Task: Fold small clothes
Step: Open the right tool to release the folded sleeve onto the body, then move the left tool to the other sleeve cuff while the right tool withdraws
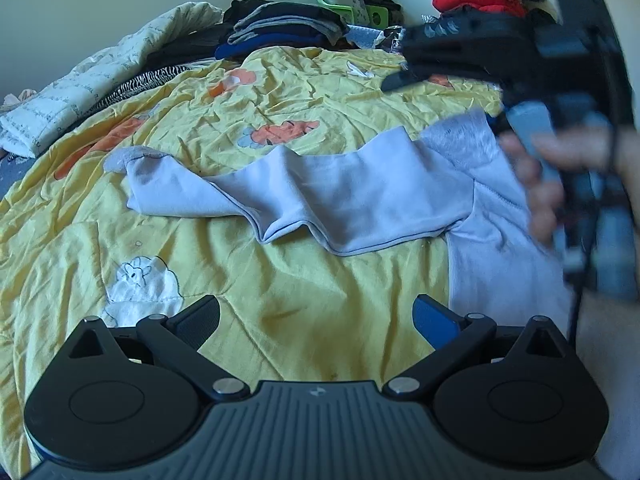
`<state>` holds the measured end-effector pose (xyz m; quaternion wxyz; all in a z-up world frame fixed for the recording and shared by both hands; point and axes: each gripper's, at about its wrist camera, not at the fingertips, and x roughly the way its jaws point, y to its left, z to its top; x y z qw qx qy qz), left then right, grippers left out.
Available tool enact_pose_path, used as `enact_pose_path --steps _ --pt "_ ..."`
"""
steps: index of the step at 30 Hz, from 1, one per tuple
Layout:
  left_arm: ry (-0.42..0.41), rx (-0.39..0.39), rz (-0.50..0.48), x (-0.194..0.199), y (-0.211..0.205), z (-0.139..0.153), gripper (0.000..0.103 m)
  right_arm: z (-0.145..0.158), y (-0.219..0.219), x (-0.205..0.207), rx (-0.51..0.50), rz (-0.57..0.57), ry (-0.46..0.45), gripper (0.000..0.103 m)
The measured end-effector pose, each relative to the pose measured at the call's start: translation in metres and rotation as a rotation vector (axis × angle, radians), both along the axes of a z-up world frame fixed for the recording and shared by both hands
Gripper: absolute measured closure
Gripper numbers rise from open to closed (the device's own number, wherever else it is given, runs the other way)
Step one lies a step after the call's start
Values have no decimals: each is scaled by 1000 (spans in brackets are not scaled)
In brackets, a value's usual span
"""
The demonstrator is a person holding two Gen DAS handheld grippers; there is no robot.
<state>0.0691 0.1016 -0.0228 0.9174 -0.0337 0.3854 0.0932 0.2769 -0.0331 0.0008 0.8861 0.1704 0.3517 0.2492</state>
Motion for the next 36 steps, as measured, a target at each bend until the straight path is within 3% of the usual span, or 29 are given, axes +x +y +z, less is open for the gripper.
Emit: enact_pose_path --steps 2,4,8,11,14,18,20,22,26,30,32,36 --pt "-5 10 8 -2 3 1 0 6 2 8 59 3 28 31" --pt "0 3 25 -1 8 -1 0 14 -3 10 215 67 44 31" --pt "12 -33 48 2 15 -4 0 34 -9 -4 330 162 -36 15" --pt "11 -31 42 1 15 -4 0 35 -18 -5 293 99 -25 17" --pt "1 -13 44 -1 15 -3 0 25 -28 -11 199 25 45 19" --pt "13 -28 51 1 16 -4 0 -9 -29 -14 168 49 170 18" --pt "10 -25 47 -2 15 -3 0 -23 -29 -12 117 7 208 22" --pt "-3 -14 51 -5 17 -1 0 -21 -27 -20 87 -22 179 23" --pt "-18 -35 77 -4 31 2 0 4 -19 -53 28 1 13 23" --pt "-22 -2 134 -8 50 6 0 21 10 -74 -142 148 -116 23" --pt "-18 27 188 -14 66 8 0 22 22 -71 -111 230 -87 23" --pt "-9 62 307 -30 104 11 0 10 51 -57 76 369 66 21"
